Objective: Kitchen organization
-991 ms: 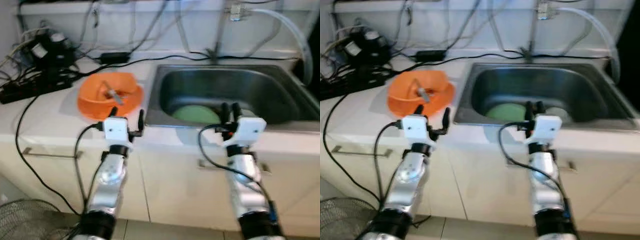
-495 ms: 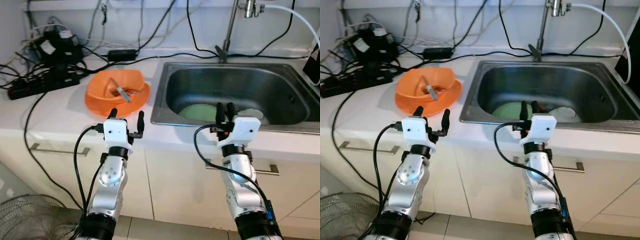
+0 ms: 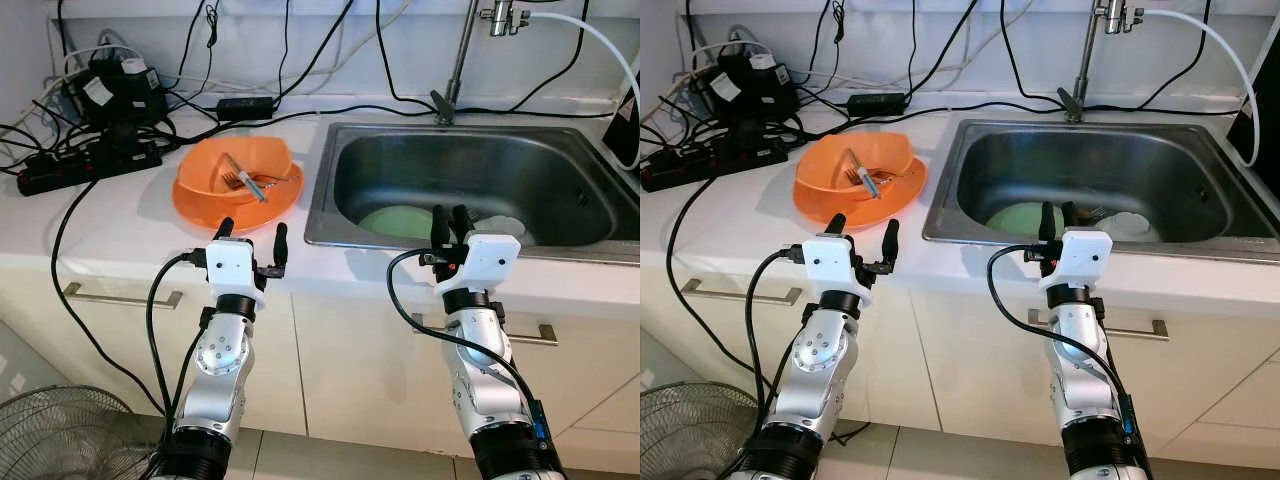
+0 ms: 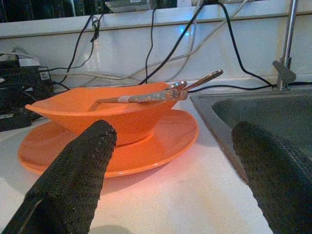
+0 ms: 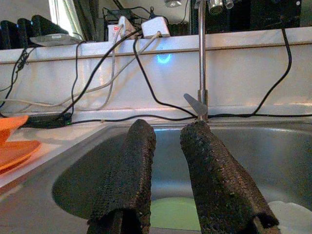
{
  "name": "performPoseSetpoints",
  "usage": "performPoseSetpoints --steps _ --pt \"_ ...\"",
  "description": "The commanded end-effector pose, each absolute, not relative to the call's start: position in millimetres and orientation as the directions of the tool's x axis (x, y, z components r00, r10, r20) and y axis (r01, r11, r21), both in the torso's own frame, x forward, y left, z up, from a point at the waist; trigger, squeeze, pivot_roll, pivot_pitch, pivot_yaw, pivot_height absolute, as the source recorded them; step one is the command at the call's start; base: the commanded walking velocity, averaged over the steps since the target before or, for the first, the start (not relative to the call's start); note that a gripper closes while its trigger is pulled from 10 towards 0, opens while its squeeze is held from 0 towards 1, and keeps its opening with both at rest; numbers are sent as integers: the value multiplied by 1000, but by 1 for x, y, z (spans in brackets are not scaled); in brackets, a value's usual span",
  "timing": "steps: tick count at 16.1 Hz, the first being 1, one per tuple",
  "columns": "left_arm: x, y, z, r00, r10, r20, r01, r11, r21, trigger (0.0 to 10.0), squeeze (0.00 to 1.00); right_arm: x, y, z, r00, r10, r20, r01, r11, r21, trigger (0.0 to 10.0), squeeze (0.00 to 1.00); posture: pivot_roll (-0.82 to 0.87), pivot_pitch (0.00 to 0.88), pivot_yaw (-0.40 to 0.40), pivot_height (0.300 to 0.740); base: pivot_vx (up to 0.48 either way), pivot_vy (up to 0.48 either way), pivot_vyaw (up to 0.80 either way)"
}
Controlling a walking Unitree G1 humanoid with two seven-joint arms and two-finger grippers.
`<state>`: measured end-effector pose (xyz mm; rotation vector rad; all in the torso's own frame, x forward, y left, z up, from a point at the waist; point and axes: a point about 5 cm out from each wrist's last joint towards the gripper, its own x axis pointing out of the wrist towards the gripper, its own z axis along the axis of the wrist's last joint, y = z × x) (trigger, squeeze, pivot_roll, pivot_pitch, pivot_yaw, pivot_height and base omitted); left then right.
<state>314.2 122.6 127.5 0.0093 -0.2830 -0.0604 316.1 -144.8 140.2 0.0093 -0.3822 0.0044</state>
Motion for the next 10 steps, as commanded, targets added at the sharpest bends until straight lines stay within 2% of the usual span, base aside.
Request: performPoseSetpoints --steps 1,6,7,8,10 --pt "313 126 130 956 -46 290 40 999 27 10000 0 317 -143 142 926 9 377 -9 1000 -1 10000 0 60 35 68 740 0 0 0" --pt "320 131 144 940 -41 338 1 993 118 10000 0 317 -142 142 927 11 375 -12 1000 0 10000 0 63 35 67 740 0 0 0" --pt "320 132 153 914 -64 401 -14 982 187 10000 0 318 -142 142 927 11 375 -12 1000 1 10000 0 62 34 69 740 0 0 0" --pt "325 134 155 919 -100 381 -55 926 375 10000 0 318 -142 142 927 10 375 -11 1000 1 10000 0 61 33 70 740 0 0 0" --pt "328 132 161 920 -130 370 -68 877 476 10000 0 318 -142 142 927 11 374 -12 1000 2 10000 0 64 31 70 740 0 0 0"
